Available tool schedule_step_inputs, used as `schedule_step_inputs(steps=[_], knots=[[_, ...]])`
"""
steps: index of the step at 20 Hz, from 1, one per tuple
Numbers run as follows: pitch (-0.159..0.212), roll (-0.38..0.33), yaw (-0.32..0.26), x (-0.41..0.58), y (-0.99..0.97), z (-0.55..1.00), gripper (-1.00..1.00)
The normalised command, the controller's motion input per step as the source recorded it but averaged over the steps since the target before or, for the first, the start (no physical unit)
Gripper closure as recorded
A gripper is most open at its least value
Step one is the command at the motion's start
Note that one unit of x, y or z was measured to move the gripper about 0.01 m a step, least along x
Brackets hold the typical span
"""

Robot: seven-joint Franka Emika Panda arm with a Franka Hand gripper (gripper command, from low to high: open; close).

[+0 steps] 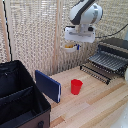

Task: Gently stretch your hand towards the oven tray's handle, obtaining a firm grip, and draw it cautiously out of the oven. Transition your grip to the hot dog bowl, gingerly seizing the edge, and elevate it from the surface. Hover the bowl over the tray, delicately lower it, and temper your grip, establishing the bowl's equilibrium.

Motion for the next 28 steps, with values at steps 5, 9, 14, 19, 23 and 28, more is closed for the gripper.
schedule_step_inputs(steps=[5,9,14,19,23,28], knots=[[-0.017,0.020,-0.214,-0.085,-0.60,0.03,1.00],[-0.058,0.000,-0.337,-0.052,-0.31,-0.01,1.00],[-0.036,0.000,-0.343,-0.029,-0.30,0.00,1.00],[0.000,0.000,-0.250,-0.057,-0.53,0.07,1.00],[0.005,0.002,-0.170,-0.045,-0.74,0.16,1.00],[0.007,0.002,-0.125,-0.069,-0.85,0.08,1.00]])
